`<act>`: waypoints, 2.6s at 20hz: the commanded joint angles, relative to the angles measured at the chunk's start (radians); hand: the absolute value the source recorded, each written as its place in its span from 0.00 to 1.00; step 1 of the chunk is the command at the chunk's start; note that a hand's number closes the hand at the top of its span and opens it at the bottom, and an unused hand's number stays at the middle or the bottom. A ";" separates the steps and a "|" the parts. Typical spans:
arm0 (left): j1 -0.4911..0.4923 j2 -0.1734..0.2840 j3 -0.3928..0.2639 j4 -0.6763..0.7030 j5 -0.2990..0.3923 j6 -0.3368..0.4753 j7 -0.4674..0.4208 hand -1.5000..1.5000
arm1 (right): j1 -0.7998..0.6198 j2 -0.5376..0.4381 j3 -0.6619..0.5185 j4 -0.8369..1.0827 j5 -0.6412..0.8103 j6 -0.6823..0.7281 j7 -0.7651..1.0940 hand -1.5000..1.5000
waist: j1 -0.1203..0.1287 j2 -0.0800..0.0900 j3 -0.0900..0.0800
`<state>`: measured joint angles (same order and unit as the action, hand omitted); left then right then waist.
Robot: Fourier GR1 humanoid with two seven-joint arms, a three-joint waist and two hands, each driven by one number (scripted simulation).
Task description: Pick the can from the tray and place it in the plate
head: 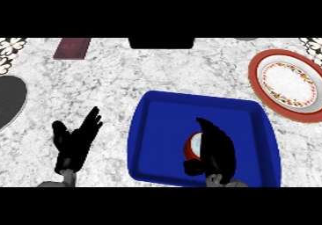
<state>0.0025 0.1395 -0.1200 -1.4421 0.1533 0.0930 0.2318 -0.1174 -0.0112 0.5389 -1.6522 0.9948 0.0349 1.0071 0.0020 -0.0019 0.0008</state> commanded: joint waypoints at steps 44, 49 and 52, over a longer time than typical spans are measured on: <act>0.002 -0.026 0.020 -0.012 -0.041 -0.037 0.024 0.50 | 0.126 -0.540 -0.636 0.144 -0.980 -0.321 -1.344 1.00 | 0.019 0.008 0.002; 0.014 -0.042 0.020 0.056 -0.045 -0.062 -0.056 0.50 | -0.102 -0.527 -0.699 0.454 -0.954 -0.351 -1.418 1.00 | 0.023 0.009 0.000; -0.035 -0.048 0.023 0.047 -0.060 -0.034 -0.022 0.50 | -0.252 -0.584 -0.758 0.696 -0.964 -0.305 -1.508 1.00 | 0.034 0.013 0.002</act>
<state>-0.0081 0.1123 -0.0835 -1.4272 0.1155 0.0442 0.2156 -0.2043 -0.5743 -0.1699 -1.2156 0.0235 -0.2850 -0.4118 0.0277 0.0056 0.0043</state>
